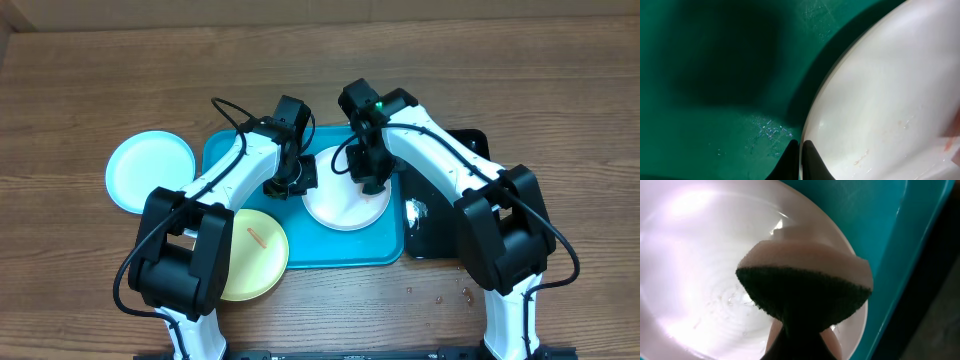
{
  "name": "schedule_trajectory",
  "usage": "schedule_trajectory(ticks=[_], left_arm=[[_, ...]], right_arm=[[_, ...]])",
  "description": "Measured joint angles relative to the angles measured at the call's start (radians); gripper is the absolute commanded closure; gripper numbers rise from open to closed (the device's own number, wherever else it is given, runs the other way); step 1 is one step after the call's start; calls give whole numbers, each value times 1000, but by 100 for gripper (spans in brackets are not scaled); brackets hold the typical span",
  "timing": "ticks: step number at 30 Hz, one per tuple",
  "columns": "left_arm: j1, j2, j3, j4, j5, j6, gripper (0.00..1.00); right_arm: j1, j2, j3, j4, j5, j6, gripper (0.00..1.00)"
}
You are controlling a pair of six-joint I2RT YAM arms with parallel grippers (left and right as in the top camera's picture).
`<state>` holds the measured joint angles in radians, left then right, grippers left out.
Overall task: Clean dirty plates on tray and stack at the side
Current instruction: 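Scrub the white plate with the sponge in the right gripper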
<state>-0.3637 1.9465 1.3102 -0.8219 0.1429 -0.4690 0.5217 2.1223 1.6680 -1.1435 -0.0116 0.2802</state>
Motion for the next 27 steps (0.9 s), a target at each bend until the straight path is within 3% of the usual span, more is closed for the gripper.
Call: schedule_trajectory(ticks=[14,27], left_arm=[[0,0,0,0,0,0,96],[6,0,0,0,-8,0,96]], right_arm=[[-1,-11,-134,113,-18,17,96],[-16,-18,-174,125,-349,-16,96]])
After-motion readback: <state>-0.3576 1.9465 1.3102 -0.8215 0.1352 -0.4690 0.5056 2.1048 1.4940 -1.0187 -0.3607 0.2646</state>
